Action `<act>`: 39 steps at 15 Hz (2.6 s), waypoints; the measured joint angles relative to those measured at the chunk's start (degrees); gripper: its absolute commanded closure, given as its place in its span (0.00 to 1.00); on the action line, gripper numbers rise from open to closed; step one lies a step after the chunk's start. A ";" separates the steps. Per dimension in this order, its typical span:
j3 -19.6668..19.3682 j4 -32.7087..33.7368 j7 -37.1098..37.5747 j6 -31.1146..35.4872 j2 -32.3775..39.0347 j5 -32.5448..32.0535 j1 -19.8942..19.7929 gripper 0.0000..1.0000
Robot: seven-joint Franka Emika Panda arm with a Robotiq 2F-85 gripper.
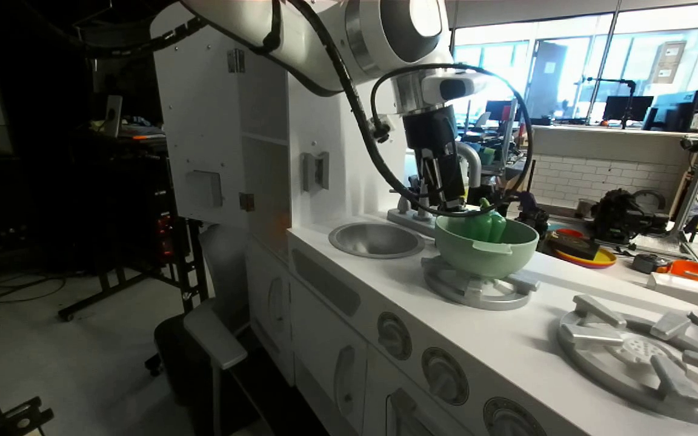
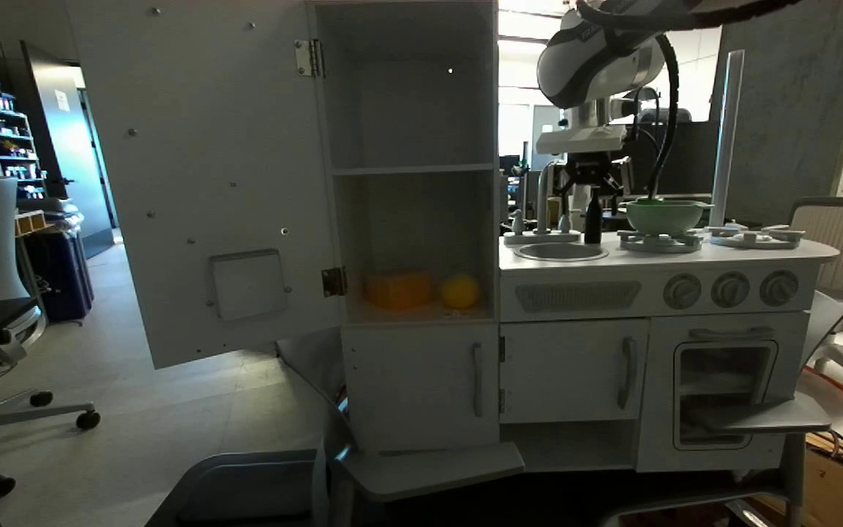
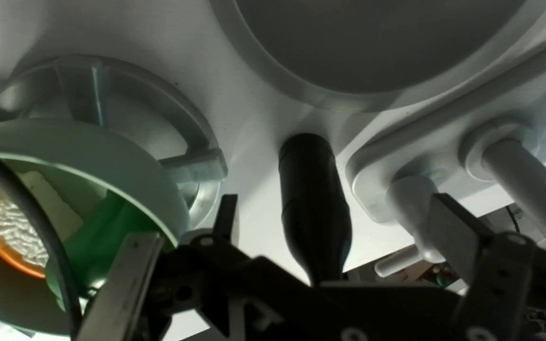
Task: Open the right door of the cabinet, put the black bottle from the counter and the green toy from the pot in the cabinet.
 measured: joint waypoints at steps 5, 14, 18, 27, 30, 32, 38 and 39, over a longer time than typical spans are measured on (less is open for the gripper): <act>-0.55 0.54 0.66 0.00 0.75 -0.03 0.26 0.65; -1.76 1.42 1.59 -0.09 1.63 -0.06 1.42 0.90; -1.81 1.61 1.05 -0.58 1.59 -0.12 2.86 0.90; 0.23 1.18 -10.57 -6.52 -2.15 0.08 5.40 0.90; 1.93 -0.65 -17.67 -9.64 -5.03 0.10 5.46 0.90; 3.11 -2.96 -22.44 -11.71 -7.58 0.10 5.74 0.90; 5.07 -15.56 -36.28 -15.95 -18.60 -0.16 8.78 0.90; 5.15 -18.21 -38.70 -16.23 -20.78 -0.43 9.26 0.90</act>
